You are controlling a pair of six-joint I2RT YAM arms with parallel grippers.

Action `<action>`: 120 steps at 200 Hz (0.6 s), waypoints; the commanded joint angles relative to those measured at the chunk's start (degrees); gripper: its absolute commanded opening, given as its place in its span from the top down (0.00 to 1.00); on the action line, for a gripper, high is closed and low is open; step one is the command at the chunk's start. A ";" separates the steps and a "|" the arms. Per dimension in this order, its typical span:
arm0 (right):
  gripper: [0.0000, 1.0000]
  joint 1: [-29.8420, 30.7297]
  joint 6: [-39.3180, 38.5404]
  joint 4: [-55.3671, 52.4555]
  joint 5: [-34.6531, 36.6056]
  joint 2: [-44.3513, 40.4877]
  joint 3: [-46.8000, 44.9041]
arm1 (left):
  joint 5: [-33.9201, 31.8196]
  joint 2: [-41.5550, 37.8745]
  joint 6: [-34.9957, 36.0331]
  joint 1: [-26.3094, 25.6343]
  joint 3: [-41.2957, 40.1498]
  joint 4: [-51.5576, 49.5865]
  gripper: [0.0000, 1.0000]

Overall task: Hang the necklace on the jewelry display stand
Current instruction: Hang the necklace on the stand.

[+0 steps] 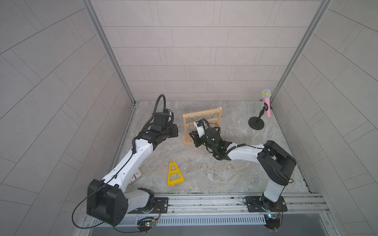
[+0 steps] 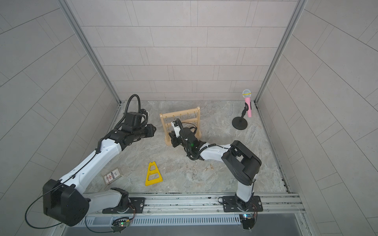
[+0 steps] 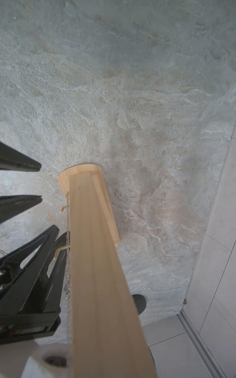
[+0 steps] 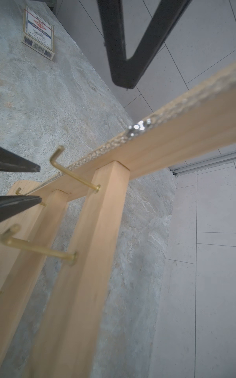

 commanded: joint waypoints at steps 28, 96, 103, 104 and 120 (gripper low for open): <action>0.81 -1.15 -0.24 4.01 -0.21 1.84 1.58 | 0.16 -0.33 -0.11 0.39 -0.52 0.73 0.75; 0.81 -1.26 -0.17 5.28 -1.40 2.43 1.54 | 0.27 -0.26 -0.11 0.39 -0.45 0.64 0.76; 0.82 -1.24 -0.28 5.70 -1.17 2.30 0.99 | 0.25 -0.35 -0.19 0.44 -0.42 0.56 0.76; 0.82 -1.24 -0.23 5.79 -1.13 2.25 0.91 | 0.29 -0.35 -0.19 0.44 -0.44 0.51 0.76; 0.82 -0.83 -0.73 6.72 0.01 1.59 -0.44 | 0.25 -0.59 -0.28 0.44 -0.38 0.16 0.76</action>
